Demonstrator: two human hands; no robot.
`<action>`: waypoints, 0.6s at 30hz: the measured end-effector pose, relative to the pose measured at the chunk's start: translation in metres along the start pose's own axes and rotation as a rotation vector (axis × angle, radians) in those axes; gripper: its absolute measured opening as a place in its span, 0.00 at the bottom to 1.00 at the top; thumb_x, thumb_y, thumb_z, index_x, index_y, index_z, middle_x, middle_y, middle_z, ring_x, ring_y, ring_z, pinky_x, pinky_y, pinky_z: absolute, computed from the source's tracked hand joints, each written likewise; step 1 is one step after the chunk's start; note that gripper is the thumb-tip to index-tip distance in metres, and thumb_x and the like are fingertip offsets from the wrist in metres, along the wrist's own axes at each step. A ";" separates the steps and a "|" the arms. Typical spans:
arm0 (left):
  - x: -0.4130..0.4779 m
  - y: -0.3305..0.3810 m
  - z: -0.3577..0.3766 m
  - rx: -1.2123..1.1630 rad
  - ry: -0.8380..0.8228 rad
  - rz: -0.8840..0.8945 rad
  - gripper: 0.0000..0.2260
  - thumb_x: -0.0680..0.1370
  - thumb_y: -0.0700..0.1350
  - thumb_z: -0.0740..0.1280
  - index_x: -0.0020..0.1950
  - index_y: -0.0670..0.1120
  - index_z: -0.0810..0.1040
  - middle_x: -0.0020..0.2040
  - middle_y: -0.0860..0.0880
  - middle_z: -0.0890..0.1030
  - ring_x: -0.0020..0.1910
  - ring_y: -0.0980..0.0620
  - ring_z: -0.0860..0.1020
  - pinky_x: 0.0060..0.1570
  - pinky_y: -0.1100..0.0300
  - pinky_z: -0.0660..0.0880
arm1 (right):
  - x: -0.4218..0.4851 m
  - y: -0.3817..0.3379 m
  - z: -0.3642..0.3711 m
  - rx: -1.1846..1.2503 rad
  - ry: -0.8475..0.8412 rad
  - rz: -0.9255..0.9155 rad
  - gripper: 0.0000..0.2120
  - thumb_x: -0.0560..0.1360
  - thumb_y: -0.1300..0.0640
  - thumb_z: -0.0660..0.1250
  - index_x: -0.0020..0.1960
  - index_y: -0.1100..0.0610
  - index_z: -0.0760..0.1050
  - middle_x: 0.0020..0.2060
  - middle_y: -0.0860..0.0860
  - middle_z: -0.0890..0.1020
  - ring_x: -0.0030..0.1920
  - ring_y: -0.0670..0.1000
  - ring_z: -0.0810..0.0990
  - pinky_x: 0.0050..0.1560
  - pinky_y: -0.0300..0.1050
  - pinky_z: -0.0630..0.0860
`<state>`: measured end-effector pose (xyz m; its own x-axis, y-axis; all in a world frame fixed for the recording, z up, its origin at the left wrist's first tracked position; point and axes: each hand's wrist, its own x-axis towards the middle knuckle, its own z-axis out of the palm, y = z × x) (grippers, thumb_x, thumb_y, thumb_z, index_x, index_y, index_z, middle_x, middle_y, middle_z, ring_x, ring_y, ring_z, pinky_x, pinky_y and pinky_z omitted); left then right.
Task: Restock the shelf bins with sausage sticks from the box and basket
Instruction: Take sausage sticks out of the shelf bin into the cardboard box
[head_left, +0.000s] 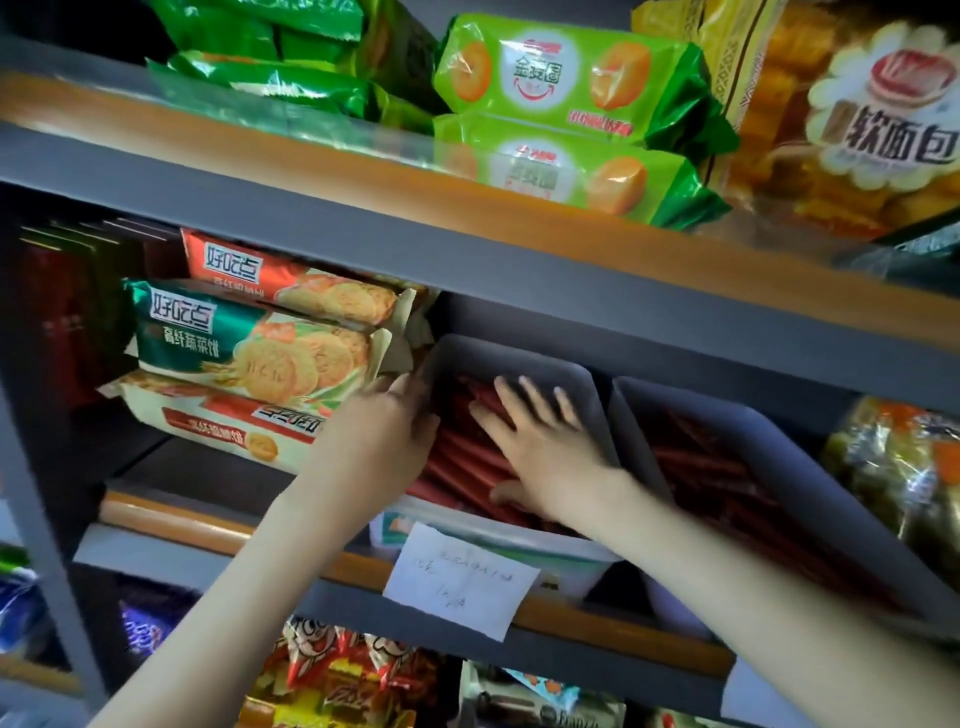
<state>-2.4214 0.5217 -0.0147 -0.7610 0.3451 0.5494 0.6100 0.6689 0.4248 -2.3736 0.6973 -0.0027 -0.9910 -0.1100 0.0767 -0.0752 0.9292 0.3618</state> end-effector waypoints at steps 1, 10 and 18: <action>-0.011 0.006 -0.006 -0.015 0.062 0.041 0.18 0.78 0.52 0.64 0.65 0.46 0.73 0.57 0.43 0.78 0.51 0.40 0.78 0.43 0.56 0.71 | -0.003 -0.002 -0.005 -0.025 0.064 -0.038 0.40 0.76 0.45 0.64 0.77 0.49 0.42 0.76 0.54 0.38 0.76 0.57 0.37 0.73 0.58 0.36; -0.042 -0.023 0.004 0.261 0.057 0.721 0.25 0.67 0.69 0.63 0.34 0.47 0.72 0.28 0.52 0.73 0.28 0.49 0.74 0.33 0.58 0.65 | -0.012 -0.005 -0.009 -0.016 0.059 -0.022 0.40 0.76 0.45 0.64 0.77 0.50 0.42 0.77 0.53 0.41 0.76 0.57 0.40 0.74 0.53 0.41; -0.044 -0.024 0.010 0.211 0.195 0.789 0.22 0.69 0.65 0.63 0.35 0.45 0.72 0.29 0.50 0.74 0.28 0.49 0.75 0.34 0.60 0.63 | -0.021 -0.002 -0.009 0.092 0.056 0.094 0.39 0.77 0.45 0.63 0.77 0.49 0.41 0.77 0.55 0.42 0.76 0.58 0.44 0.74 0.52 0.46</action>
<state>-2.4047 0.4970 -0.0558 -0.0646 0.6560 0.7519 0.8784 0.3950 -0.2691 -2.3512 0.6946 0.0036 -0.9866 -0.0384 0.1587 0.0049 0.9645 0.2639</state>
